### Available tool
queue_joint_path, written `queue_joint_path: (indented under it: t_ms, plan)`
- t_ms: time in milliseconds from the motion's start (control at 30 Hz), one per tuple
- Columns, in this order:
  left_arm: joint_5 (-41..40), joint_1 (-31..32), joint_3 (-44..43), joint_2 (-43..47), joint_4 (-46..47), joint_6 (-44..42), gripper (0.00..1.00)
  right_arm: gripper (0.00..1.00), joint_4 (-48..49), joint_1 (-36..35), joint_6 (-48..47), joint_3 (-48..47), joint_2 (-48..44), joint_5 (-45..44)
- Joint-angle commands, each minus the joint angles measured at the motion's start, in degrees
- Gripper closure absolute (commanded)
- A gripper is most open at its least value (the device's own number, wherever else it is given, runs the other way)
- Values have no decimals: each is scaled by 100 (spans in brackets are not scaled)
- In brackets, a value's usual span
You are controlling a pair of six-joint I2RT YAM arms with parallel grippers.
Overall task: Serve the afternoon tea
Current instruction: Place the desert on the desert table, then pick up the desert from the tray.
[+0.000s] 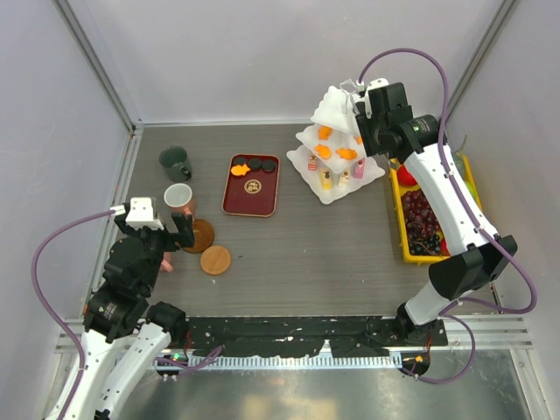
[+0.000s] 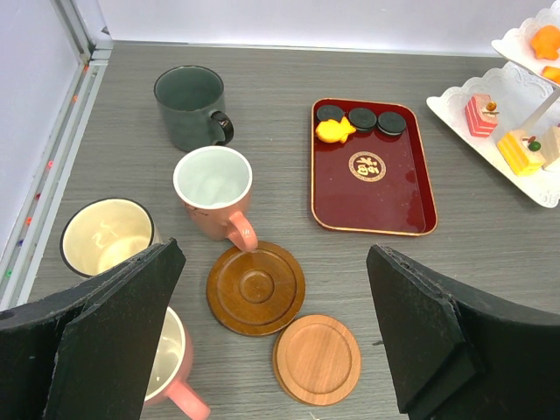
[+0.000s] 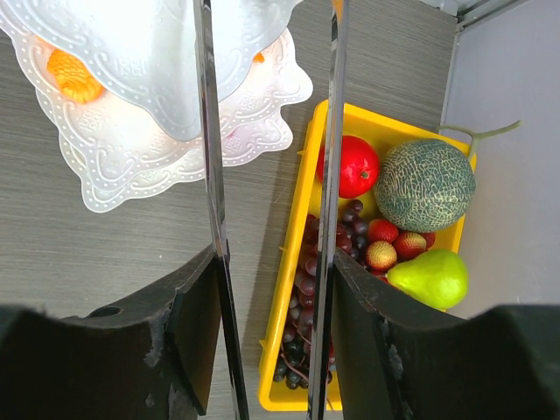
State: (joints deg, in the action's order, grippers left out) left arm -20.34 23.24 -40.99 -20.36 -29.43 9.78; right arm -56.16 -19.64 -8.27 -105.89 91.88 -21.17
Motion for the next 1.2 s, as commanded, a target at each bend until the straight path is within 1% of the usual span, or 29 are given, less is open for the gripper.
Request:
queue_joint_path:
  t_ms: [0,100,267,400,600,700,867,1033,1167]
  plan:
    - [12,22,4,6,280,-82,1,47,281,30,45,-11,-354,-89]
    - [21,22,12,-3,262,-82,1,47,272,30,80,120,-591,-89]
    - [21,22,12,-12,271,-73,1,46,229,30,229,594,-1170,-10]
    - [39,22,4,-21,271,-73,1,48,176,13,405,972,-1619,112]
    - [39,22,-5,-38,262,-73,1,49,263,-277,695,1736,-2437,201]
    - [30,22,4,-47,254,-73,1,49,246,-690,810,2106,-2753,17]
    - [30,22,4,-47,254,-73,1,50,158,-1655,1345,2458,-2982,-291]
    - [30,22,4,-47,254,-73,1,51,149,-2465,1706,2669,-2921,-511]
    - [21,22,4,-30,254,-73,1,51,403,-3001,1864,2731,-2605,-327]
